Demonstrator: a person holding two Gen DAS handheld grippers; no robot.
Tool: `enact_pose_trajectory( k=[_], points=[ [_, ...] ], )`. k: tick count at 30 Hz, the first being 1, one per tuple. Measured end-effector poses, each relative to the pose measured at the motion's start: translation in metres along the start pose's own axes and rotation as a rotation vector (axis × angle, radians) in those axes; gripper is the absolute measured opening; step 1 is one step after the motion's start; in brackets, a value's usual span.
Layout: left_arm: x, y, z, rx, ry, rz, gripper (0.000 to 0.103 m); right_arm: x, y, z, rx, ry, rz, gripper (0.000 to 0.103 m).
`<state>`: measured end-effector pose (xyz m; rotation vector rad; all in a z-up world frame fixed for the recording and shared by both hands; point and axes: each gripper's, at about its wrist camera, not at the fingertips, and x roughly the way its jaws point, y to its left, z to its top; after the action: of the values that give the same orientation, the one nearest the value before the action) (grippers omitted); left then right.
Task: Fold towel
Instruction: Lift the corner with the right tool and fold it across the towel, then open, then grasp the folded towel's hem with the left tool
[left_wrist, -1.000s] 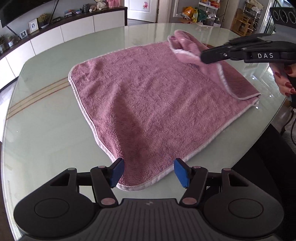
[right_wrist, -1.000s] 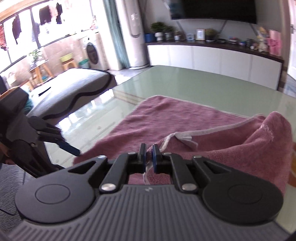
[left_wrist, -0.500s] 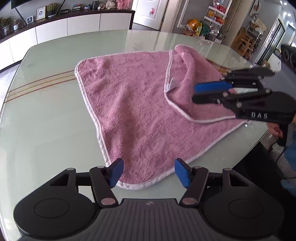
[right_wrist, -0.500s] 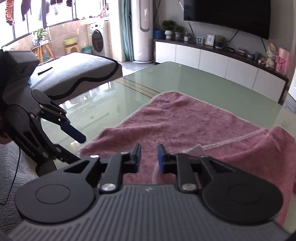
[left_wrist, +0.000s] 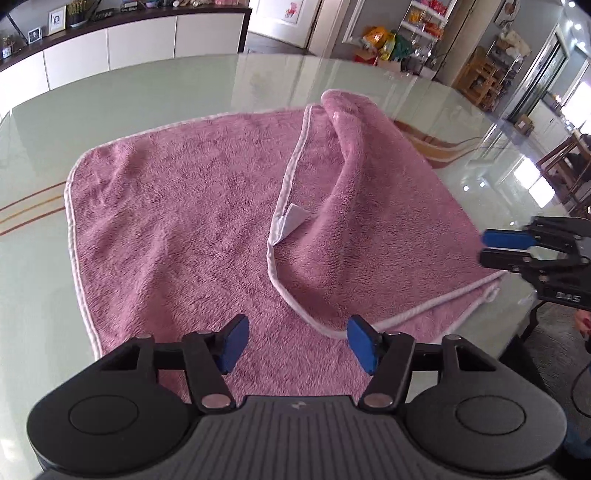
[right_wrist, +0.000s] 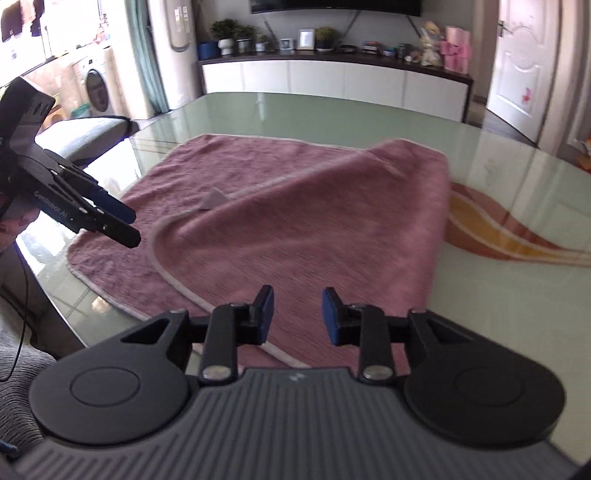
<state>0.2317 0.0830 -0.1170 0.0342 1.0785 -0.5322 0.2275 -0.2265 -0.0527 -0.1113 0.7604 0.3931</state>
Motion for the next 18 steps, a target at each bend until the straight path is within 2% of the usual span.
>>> enact_pose_trajectory(
  k=[4, 8, 11, 13, 15, 18],
  points=[
    [0.019, -0.004, 0.008, -0.041, 0.032, -0.021, 0.045, -0.011, -0.017, -0.019, 0.011, 0.017, -0.05, 0.048],
    [0.026, -0.009, 0.015, -0.045, 0.033, -0.007, 0.044, -0.011, -0.027, -0.035, 0.037, 0.049, -0.049, 0.049],
    [0.031, -0.011, 0.02, -0.043, 0.042, 0.01, 0.04, -0.009, -0.03, -0.042, 0.054, 0.06, -0.026, 0.049],
    [0.032, -0.011, 0.023, -0.056, 0.043, 0.019, 0.034, -0.008, -0.03, -0.044, 0.055, 0.061, -0.017, 0.049],
    [0.031, -0.008, 0.024, -0.069, 0.044, 0.022, 0.013, -0.007, -0.03, -0.044, 0.054, 0.066, -0.022, 0.049],
    [0.031, -0.008, 0.023, -0.079, 0.037, 0.025, 0.008, -0.004, -0.03, -0.043, 0.053, 0.075, -0.03, 0.049]
  ],
)
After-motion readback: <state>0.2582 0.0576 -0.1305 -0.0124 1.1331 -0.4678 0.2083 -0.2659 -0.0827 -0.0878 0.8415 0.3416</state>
